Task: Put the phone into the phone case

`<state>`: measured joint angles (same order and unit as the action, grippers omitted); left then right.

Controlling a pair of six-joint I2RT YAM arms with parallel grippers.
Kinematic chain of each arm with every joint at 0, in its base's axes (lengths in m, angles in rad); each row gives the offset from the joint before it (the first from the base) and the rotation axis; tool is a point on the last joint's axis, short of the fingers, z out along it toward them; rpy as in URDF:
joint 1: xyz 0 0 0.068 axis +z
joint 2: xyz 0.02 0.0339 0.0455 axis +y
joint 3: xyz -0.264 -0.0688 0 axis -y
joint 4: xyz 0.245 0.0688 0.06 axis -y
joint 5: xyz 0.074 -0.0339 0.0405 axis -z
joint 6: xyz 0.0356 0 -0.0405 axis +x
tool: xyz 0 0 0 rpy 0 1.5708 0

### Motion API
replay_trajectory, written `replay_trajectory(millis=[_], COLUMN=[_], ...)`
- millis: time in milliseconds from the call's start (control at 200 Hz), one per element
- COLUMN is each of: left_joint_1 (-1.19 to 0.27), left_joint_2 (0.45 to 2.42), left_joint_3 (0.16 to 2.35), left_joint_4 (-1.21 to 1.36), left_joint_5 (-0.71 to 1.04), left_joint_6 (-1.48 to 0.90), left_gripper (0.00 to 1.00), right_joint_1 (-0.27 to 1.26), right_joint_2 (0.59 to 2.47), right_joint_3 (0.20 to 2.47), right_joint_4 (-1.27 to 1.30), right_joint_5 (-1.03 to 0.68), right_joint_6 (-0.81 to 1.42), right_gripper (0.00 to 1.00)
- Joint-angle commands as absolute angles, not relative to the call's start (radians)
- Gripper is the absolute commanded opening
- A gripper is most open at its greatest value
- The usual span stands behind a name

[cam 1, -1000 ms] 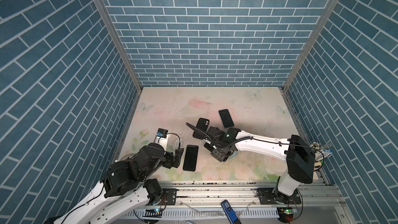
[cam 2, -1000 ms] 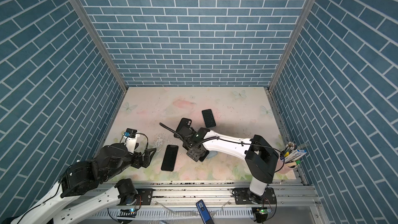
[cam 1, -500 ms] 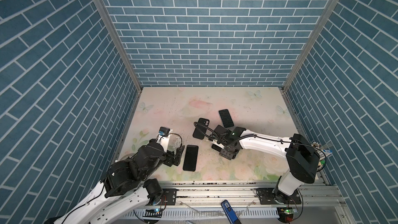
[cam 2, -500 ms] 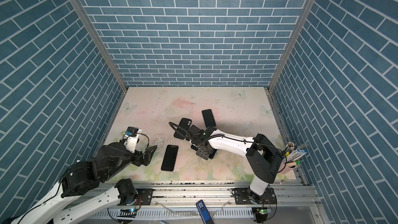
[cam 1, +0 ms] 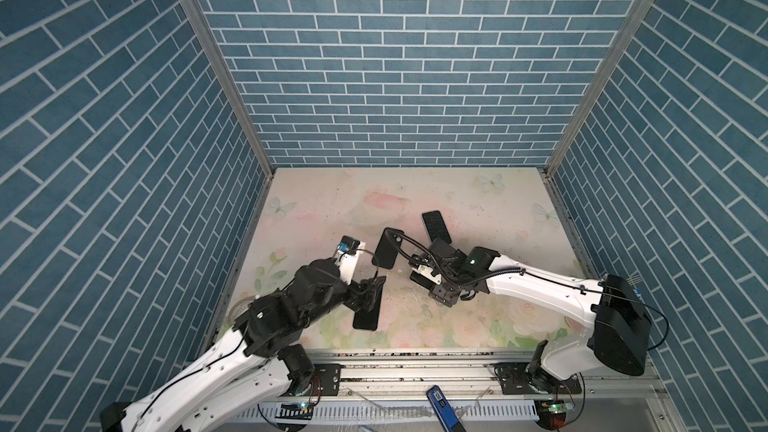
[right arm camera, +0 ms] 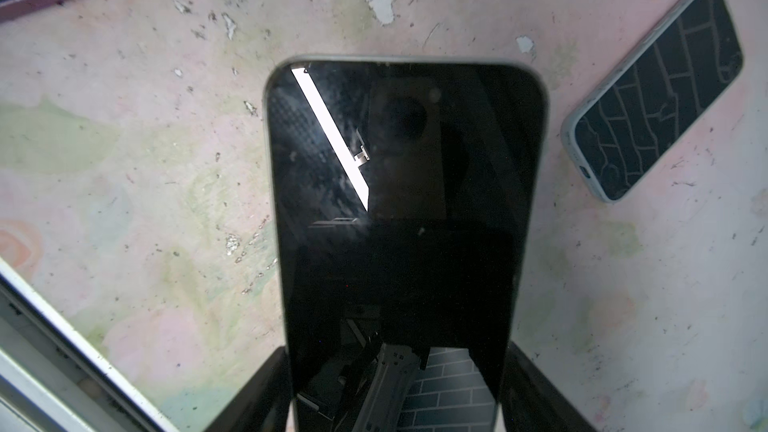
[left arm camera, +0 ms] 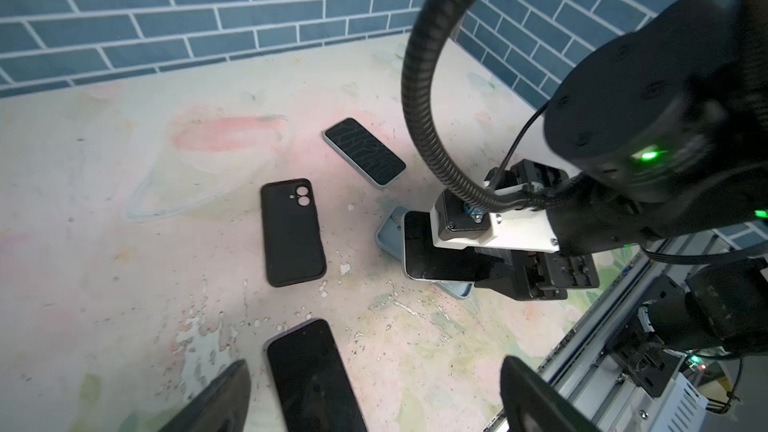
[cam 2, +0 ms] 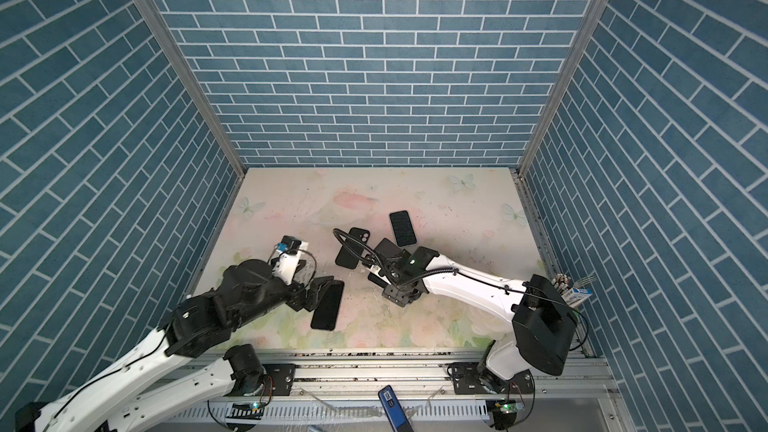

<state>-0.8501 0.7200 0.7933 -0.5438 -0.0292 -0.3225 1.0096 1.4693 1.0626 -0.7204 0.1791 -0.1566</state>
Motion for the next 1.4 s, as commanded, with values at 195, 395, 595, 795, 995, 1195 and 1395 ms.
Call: replay_trajectory(millis=[195, 395, 595, 795, 995, 1195, 1395], left_joint_1=[-0.703, -0.619, -0.563, -0.563, -0.563, -0.568, -0.58], left_joint_2=[0.854, 0.869, 0.913, 0.945, 1.002, 1.034, 1.066], left_joint_3=[0.738, 0.684, 0.632, 0.591, 0.561, 0.566, 0.569], left_joint_4=[-0.342, -0.249, -0.122, 0.0, 0.094, 0.116, 0.165], left_joint_5=[0.307, 0.377, 0.499, 0.551, 0.604, 0.624, 0.651], left_joint_6=[-0.441, -0.631, -0.776, -0.87, -0.956, -0.973, -0.994], left_gripper=[0.85, 0.81, 0.76, 0.67, 0.58, 0.55, 0.54], right_joint_1=[1.015, 1.022, 1.042, 1.075, 1.095, 1.106, 1.107], right_joint_2=[1.367, 1.352, 1.304, 1.268, 1.264, 1.257, 1.265], right_joint_3=[1.067, 1.09, 1.09, 1.098, 1.111, 1.127, 1.143], right_joint_4=[-0.744, -0.782, -0.793, -0.795, -0.802, -0.815, -0.817], right_joint_5=[0.208, 0.192, 0.118, 0.066, 0.055, 0.051, 0.038], right_joint_6=[-0.138, -0.126, -0.103, -0.095, -0.095, -0.098, -0.098], right_gripper=[0.68, 0.68, 0.69, 0.69, 0.69, 0.69, 0.69])
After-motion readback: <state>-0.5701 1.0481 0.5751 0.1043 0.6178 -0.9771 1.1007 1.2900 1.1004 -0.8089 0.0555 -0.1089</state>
